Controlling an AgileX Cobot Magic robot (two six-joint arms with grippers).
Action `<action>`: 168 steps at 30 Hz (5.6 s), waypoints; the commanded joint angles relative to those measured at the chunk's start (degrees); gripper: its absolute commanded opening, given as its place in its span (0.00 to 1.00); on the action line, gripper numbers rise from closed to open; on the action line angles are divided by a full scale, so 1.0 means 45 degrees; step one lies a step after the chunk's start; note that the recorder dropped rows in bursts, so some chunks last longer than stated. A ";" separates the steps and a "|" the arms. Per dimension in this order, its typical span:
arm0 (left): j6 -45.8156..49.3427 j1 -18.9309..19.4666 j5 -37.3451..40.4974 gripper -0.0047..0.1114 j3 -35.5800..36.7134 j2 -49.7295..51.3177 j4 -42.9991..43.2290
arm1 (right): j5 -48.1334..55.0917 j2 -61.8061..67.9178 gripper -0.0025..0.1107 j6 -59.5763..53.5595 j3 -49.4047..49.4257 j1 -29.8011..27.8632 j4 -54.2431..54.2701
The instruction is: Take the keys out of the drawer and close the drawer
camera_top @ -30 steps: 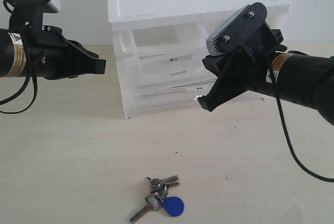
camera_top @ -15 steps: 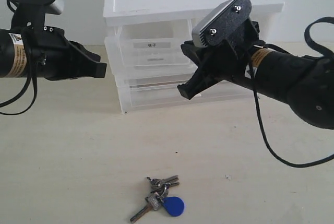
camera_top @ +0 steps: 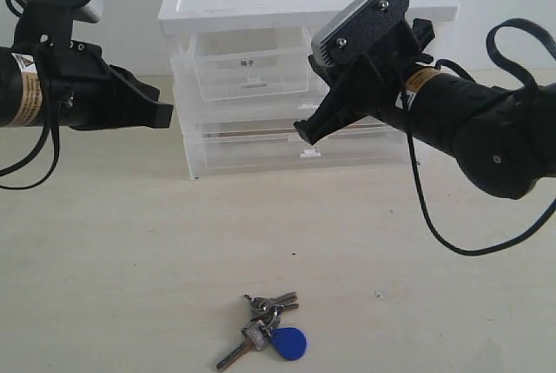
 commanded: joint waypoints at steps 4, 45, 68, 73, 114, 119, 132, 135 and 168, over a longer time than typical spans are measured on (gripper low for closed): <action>0.0094 -0.0012 0.0133 0.08 -0.0093 -0.0083 0.0024 | -0.2141 -0.0072 0.02 0.2547 -0.0285 -0.0143 -0.1218; 1.4494 -0.0416 -0.5940 0.08 -0.2361 0.4075 -1.3315 | 0.1492 -0.6579 0.02 0.1551 0.1716 -0.0143 -0.1616; 1.8165 -0.0506 -0.0766 0.08 -0.5373 0.4921 -1.6569 | 0.1545 -0.6579 0.02 0.1530 0.1716 -0.0143 -0.1616; 1.8225 -0.1060 -0.1172 0.08 -0.4108 0.3260 -1.6368 | 0.1545 -0.6579 0.02 0.1499 0.1716 -0.0143 -0.1616; 1.9150 -0.1338 0.0518 0.08 -0.5646 0.4962 -1.6320 | 0.1648 -0.6579 0.02 0.1521 0.1716 -0.0143 -0.1616; 1.9228 -0.1247 0.0504 0.08 -0.4750 0.3847 -1.5944 | 0.1920 -0.6022 0.02 0.0077 0.1716 -0.0143 0.0026; 1.8423 0.1948 -0.0481 0.08 -0.1979 -0.0077 -1.7986 | 0.2325 -0.0887 0.02 -0.0072 -0.0141 -0.0143 0.0335; 1.8317 0.2458 -0.1439 0.08 -0.1381 0.0036 -1.7986 | 0.2150 -0.0036 0.02 0.0268 -0.0651 -0.0143 -0.0042; 1.8507 0.2566 -0.2796 0.08 -0.0977 0.0214 -1.7711 | 0.3127 0.1825 0.02 0.5744 -0.3524 -0.0912 -0.4639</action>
